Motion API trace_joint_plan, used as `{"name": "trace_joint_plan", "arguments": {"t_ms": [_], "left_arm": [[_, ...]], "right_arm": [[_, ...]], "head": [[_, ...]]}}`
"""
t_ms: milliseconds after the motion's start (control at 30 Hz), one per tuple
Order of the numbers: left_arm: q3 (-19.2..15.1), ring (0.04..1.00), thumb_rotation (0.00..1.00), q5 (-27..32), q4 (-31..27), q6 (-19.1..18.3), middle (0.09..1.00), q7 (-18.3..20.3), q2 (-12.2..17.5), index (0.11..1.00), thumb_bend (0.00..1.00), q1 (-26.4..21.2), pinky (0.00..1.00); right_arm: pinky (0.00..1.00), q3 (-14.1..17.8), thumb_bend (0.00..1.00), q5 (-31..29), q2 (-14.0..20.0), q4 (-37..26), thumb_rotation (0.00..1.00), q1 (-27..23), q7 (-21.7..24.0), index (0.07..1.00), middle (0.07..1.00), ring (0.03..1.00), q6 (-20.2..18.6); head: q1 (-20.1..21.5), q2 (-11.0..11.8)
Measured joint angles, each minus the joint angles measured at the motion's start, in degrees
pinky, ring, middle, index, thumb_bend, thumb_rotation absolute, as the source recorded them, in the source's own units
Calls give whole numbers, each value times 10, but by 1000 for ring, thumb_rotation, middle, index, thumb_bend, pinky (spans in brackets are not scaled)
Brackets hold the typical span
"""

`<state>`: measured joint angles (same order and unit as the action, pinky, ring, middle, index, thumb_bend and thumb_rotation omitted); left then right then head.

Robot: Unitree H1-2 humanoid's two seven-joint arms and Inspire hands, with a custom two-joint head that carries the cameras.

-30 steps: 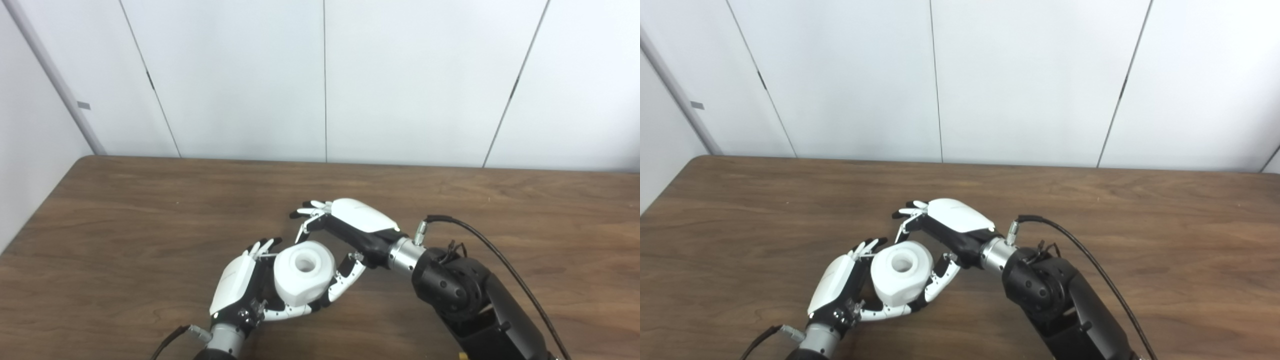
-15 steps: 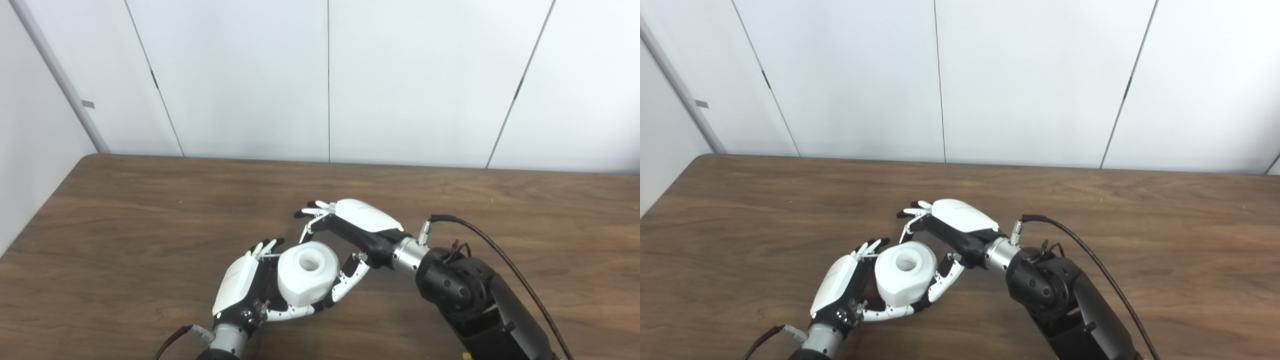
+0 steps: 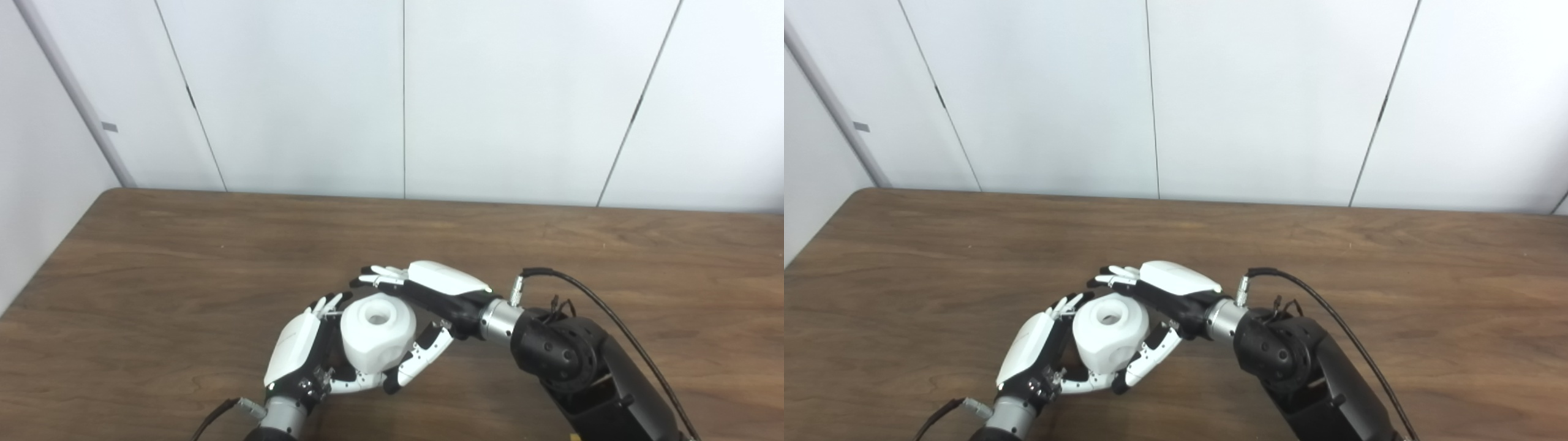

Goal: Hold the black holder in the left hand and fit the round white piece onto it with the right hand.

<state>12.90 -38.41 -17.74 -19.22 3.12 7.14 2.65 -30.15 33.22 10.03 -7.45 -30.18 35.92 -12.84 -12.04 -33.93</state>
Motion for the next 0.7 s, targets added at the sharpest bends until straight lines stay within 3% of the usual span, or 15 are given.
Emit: {"name": "trace_joint_plan", "arguments": {"t_ms": [433,700], "left_arm": [[-6,1000,49,5,9,14,948,0,4,486,521,-3,1000],[-11,1000,56,9,14,21,967,3,8,488,523,-6,1000]], "right_arm": [[1000,2,1000,-4,0,-5,448,0,6,1000,1000,1000,-11],[1000,26,1000,-28,0,-6,438,2,-3,1000,1000,1000,-11]], "head": [[7,4],[11,9]]}}
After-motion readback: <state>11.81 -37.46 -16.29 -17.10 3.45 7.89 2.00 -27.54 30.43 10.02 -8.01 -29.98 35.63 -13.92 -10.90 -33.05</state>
